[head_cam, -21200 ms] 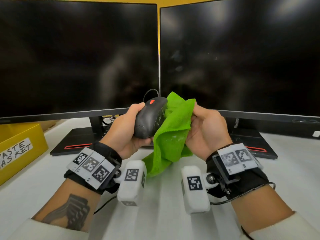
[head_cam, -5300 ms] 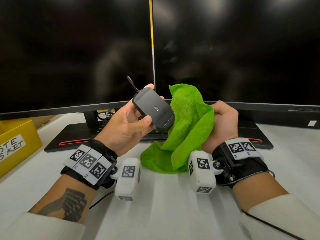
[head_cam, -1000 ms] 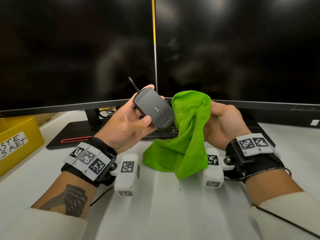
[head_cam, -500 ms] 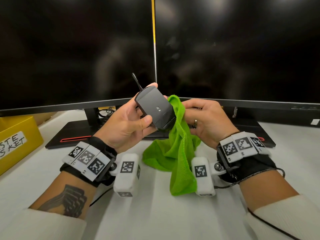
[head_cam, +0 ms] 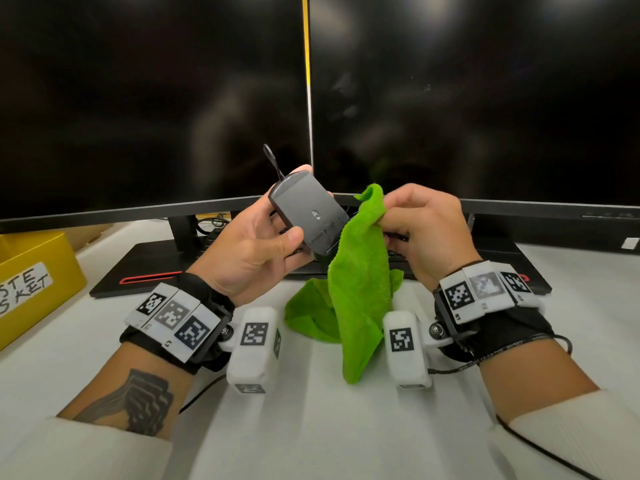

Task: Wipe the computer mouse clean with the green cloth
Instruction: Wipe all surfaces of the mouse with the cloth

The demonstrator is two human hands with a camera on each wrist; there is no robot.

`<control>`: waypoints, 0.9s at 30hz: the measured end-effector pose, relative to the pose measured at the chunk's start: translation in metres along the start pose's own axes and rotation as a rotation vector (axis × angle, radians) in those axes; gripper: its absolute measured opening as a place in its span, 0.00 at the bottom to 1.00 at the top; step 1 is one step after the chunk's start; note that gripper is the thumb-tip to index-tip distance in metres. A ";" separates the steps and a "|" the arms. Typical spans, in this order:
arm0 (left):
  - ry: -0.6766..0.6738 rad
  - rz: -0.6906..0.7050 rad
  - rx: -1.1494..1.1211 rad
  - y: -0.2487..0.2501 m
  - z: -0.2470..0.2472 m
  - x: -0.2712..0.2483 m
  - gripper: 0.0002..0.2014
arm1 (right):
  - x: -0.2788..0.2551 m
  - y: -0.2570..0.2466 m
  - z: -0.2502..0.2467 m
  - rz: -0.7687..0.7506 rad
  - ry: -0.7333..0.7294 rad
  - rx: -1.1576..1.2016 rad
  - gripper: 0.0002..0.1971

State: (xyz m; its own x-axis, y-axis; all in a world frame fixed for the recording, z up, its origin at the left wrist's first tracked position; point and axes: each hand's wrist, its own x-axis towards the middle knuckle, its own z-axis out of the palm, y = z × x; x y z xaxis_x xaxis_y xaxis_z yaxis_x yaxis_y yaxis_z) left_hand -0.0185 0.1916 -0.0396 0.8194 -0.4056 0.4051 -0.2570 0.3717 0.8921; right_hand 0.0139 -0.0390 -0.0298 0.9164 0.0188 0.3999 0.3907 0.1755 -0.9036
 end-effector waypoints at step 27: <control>0.003 -0.130 0.153 0.003 0.014 -0.006 0.42 | -0.008 0.007 0.022 -0.150 -0.054 -0.182 0.13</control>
State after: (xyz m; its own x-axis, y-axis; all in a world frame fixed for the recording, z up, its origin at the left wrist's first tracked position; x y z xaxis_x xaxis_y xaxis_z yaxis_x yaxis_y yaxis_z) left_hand -0.0314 0.1831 -0.0364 0.8522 -0.4395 0.2838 -0.2233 0.1849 0.9570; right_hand 0.0075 -0.0167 -0.0362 0.8426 0.0589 0.5353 0.5362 0.0005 -0.8441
